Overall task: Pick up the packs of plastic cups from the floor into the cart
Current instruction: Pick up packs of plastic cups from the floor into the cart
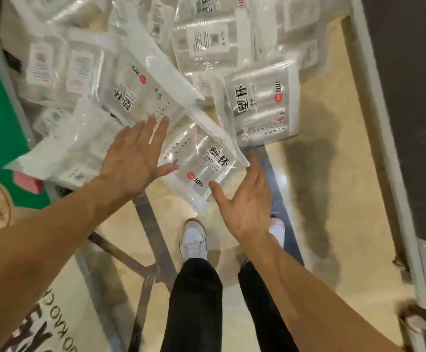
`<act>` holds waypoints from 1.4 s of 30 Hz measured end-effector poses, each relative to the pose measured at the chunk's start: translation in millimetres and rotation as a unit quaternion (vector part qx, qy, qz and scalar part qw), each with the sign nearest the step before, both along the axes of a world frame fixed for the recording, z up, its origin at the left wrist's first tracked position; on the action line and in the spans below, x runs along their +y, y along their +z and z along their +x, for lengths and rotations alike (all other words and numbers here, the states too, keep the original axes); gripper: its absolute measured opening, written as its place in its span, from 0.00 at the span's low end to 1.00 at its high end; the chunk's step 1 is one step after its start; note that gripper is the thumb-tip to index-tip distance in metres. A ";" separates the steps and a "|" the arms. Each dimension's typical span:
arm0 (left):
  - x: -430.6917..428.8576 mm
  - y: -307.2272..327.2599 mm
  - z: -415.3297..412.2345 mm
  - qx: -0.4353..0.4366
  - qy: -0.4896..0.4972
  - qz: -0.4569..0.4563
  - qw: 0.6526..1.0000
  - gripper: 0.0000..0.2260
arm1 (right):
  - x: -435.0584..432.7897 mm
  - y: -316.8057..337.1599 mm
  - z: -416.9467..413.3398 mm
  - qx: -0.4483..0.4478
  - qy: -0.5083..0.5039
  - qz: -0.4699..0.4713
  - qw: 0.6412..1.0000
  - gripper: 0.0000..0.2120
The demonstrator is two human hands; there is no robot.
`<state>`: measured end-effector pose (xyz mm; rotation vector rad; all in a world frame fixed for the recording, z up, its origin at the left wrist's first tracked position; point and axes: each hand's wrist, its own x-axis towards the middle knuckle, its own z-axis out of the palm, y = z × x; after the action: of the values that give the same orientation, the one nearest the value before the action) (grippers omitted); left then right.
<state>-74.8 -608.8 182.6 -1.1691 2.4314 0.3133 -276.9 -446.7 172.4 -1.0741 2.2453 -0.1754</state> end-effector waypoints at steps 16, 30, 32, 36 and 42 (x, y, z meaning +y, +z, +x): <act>-17.0 -264.1 0.5 0.104 0.117 0.105 0.982 0.53 | 1.6 -273.3 60.3 -0.166 -0.293 0.023 0.941 0.67; 30.1 -101.8 -48.2 0.178 0.263 0.134 0.939 0.54 | 30.7 -99.9 -18.7 -0.180 -0.301 -0.143 0.925 0.50; 31.6 -48.4 -57.8 0.197 0.270 0.154 0.930 0.53 | 32.5 -46.0 -34.1 -0.193 -0.314 -0.152 0.917 0.50; 26.8 75.5 -79.6 0.248 0.297 0.187 0.903 0.53 | 27.1 78.5 -73.2 -0.219 -0.306 -0.157 0.913 0.53; 26.5 279.3 -116.5 0.281 0.309 0.146 0.897 0.46 | 5.0 269.9 -125.3 -0.213 -0.247 -0.163 0.931 0.52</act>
<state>-191.3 -582.3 461.9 -1.8743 2.2354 1.3201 -402.2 -441.7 442.3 -0.5248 2.0727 -0.9298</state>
